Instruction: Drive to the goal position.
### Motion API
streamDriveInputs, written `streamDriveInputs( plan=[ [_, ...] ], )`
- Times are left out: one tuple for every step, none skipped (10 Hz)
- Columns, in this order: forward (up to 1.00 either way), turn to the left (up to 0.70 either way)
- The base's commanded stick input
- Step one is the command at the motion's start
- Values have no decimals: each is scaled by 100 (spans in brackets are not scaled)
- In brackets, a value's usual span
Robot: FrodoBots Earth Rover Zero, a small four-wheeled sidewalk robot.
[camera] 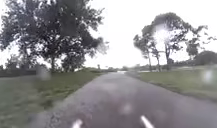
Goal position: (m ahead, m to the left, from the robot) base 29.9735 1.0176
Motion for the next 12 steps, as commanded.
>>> streamDriveInputs(
  plan=[
    [70,0],
    [70,0],
    [70,0],
    [70,0],
    [70,0],
    [70,-2],
    [70,-5],
    [70,-27],
    [70,-34],
    [70,-29],
    [70,-17],
    [70,0]
  ],
)
